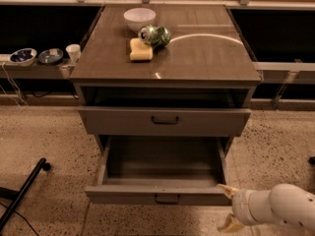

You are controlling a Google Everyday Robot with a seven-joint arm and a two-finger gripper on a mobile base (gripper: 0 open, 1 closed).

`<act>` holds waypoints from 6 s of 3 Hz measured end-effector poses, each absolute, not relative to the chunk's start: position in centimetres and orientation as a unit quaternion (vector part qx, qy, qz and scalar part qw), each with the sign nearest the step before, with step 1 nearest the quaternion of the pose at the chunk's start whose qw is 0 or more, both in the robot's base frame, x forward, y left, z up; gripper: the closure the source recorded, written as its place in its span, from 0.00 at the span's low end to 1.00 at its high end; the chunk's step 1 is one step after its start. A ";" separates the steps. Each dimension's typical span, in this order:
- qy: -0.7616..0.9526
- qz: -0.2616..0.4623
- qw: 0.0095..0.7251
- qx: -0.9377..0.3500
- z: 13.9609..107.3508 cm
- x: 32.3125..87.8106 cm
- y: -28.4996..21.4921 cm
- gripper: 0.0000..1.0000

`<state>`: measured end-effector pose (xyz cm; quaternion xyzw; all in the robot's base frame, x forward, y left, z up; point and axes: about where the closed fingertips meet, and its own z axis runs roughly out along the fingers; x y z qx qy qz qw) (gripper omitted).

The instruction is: Close middle drawer

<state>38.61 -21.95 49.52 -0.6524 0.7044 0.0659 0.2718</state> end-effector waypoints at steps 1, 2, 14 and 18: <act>0.694 0.072 0.281 -0.659 47.4 40.0 -20.3 0.52; 0.693 0.074 0.298 -0.652 45.6 41.2 -19.2 0.83; 0.742 0.103 0.472 -0.466 34.2 56.6 -14.7 1.00; 0.710 0.070 0.551 -0.433 37.2 64.1 -14.1 1.00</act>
Offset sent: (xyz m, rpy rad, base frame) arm 0.0377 0.0328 -0.0521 0.0716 -0.0564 -0.0033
